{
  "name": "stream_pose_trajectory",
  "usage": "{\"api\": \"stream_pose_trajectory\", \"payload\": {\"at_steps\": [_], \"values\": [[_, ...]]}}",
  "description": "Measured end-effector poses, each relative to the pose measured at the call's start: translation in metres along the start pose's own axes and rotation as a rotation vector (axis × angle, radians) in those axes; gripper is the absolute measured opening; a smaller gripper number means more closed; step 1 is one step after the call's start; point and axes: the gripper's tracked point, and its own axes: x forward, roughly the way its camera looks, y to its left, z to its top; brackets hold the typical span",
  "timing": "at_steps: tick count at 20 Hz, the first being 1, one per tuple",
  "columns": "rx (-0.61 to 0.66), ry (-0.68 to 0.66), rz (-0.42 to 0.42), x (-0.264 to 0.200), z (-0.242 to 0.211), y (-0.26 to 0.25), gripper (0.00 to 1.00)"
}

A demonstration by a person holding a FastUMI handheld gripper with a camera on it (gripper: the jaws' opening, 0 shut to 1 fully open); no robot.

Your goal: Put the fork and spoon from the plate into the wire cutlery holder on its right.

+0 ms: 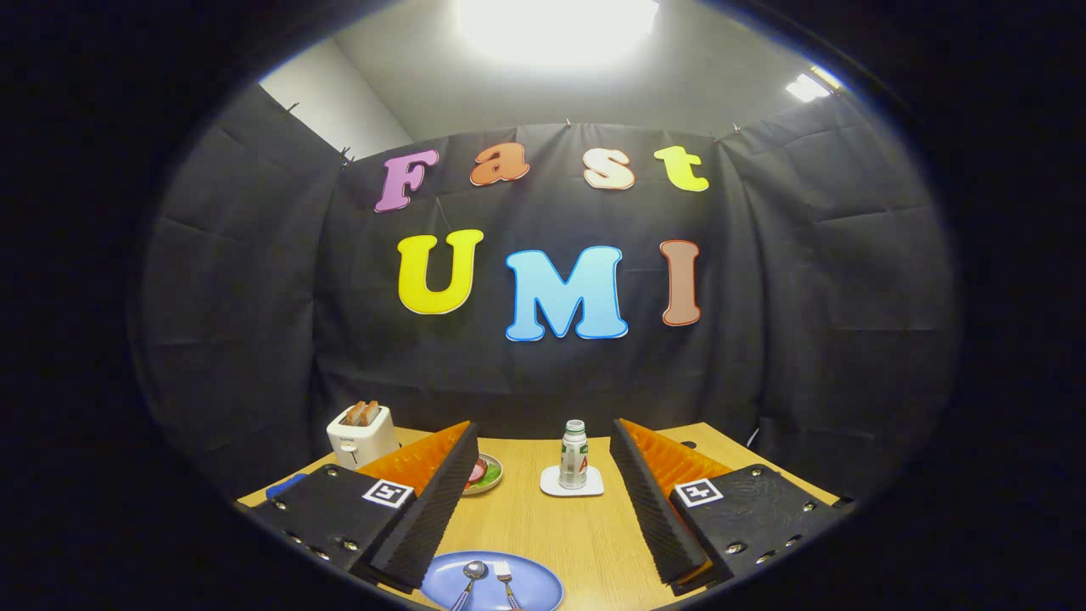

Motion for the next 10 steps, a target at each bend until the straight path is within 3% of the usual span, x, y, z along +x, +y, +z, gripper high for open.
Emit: {"api": "stream_pose_trajectory", "payload": {"at_steps": [10], "values": [[-0.012,0.036,0.077,-0.003,-0.011,0.024,0.96]]}}
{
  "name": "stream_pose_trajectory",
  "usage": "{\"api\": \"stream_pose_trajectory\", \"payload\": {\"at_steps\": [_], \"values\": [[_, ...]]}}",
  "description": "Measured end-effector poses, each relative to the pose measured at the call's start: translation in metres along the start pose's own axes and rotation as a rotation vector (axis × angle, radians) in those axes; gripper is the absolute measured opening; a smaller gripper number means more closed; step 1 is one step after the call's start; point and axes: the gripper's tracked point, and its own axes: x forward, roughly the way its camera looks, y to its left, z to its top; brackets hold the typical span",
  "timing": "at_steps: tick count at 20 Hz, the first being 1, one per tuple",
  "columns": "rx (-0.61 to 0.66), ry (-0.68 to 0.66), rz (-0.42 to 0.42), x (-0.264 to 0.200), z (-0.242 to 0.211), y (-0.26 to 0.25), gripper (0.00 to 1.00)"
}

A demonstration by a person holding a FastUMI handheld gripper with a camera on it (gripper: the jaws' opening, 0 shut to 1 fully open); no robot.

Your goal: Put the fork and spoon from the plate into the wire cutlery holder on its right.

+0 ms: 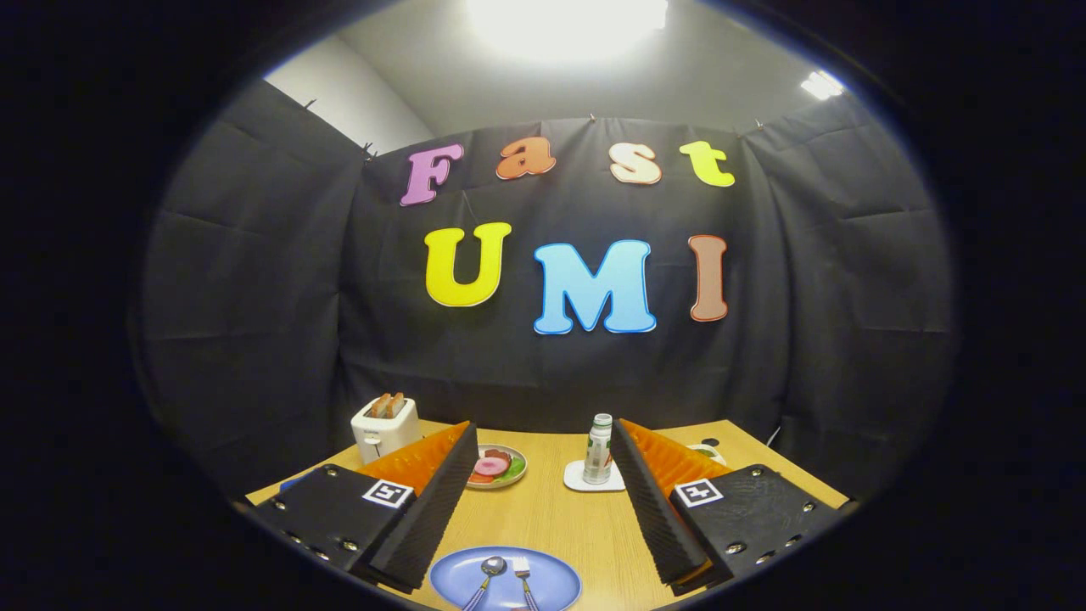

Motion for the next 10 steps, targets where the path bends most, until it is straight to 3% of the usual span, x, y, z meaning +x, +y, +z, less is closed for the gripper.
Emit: {"api": "stream_pose_trajectory", "payload": {"at_steps": [10], "values": [[-0.047,0.108,0.034,-0.002,-0.027,0.008,0.96]]}}
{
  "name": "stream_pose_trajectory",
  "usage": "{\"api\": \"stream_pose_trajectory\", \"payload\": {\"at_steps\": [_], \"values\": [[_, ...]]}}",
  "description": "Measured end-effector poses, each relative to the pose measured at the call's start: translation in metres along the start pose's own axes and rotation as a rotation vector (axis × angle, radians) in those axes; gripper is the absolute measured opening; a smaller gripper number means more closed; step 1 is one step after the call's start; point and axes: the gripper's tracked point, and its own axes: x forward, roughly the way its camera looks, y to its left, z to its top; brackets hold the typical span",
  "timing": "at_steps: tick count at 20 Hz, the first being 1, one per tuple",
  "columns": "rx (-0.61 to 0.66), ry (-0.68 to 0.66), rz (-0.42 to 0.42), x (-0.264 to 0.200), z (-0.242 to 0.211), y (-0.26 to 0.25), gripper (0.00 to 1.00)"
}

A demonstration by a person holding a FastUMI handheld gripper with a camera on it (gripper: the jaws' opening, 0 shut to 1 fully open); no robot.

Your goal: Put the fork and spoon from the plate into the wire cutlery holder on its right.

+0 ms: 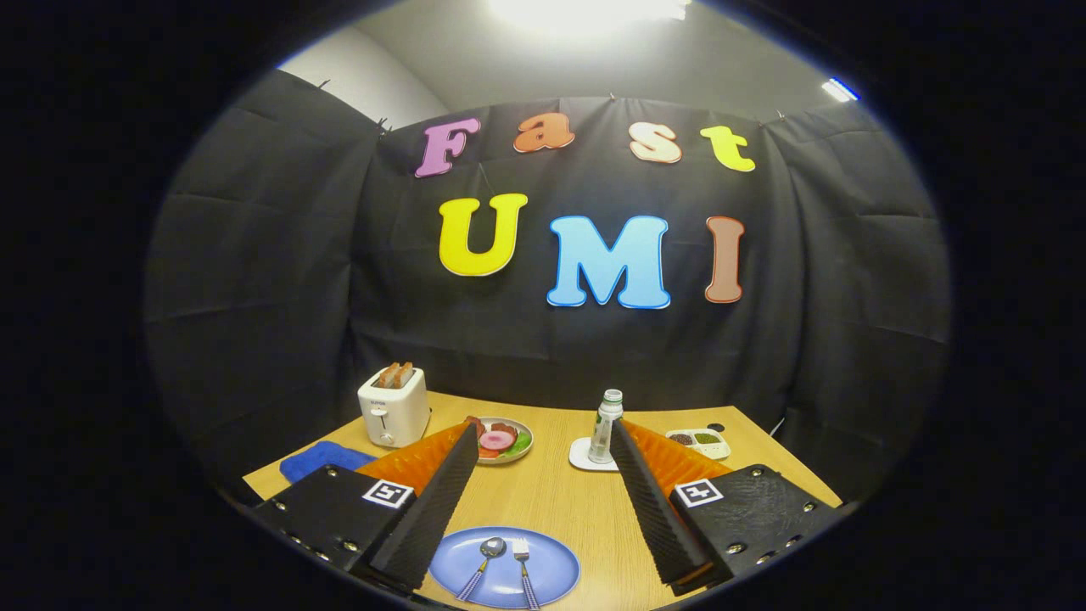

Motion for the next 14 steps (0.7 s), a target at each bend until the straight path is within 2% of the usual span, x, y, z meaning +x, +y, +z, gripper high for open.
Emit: {"api": "stream_pose_trajectory", "payload": {"at_steps": [5,14], "values": [[-0.046,0.1,0.028,0.001,-0.03,0.009,0.96],[-0.133,0.493,0.083,-0.002,-0.14,0.017,0.96]]}}
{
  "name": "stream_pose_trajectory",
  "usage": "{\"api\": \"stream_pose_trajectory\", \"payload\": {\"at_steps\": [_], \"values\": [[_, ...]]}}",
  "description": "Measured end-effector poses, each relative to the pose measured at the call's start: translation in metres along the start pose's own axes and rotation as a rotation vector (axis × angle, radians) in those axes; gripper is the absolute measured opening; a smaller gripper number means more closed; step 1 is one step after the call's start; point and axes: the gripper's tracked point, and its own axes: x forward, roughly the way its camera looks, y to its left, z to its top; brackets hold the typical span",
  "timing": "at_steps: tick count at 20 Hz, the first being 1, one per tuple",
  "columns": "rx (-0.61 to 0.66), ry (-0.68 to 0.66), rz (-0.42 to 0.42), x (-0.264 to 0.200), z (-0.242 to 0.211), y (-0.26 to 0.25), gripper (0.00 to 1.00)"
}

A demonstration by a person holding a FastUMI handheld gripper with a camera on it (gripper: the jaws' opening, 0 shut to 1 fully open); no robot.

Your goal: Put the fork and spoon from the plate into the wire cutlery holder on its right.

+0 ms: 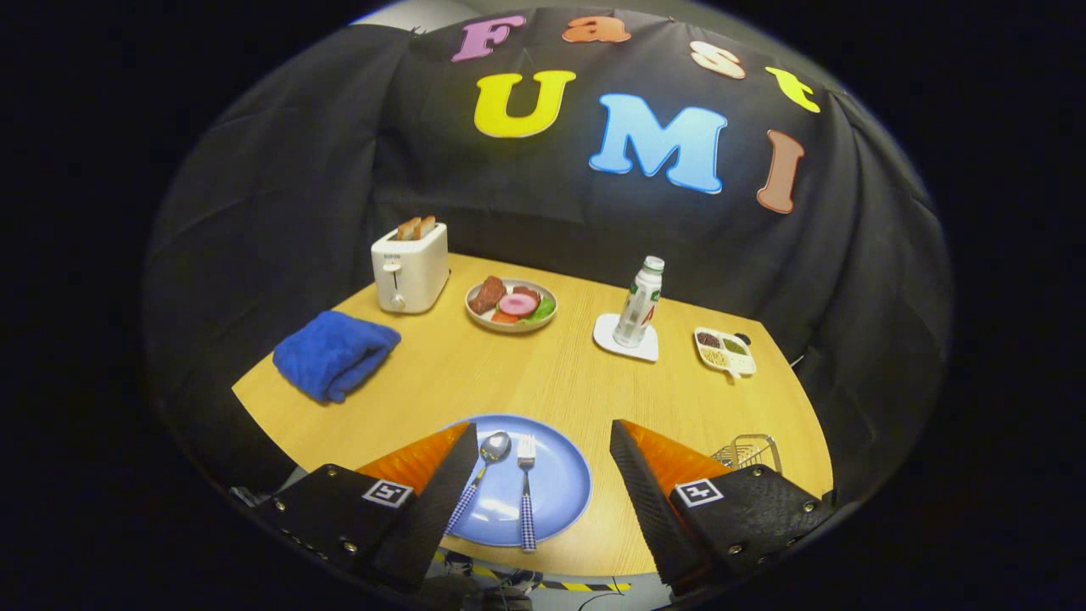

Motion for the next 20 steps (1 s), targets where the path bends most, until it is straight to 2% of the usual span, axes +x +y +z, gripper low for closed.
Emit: {"api": "stream_pose_trajectory", "payload": {"at_steps": [9,11,12,15,17,20], "values": [[-0.104,0.365,0.056,0.036,-0.092,0.009,0.96],[-0.133,0.411,0.065,0.041,-0.102,0.01,0.91],[-0.144,0.434,0.063,0.043,-0.108,0.01,0.81],[-0.17,0.493,0.071,0.05,-0.12,0.011,0.8],[-0.185,0.533,0.079,0.056,-0.127,0.013,0.54],[-0.212,0.597,0.095,0.061,-0.137,0.014,0.54]]}}
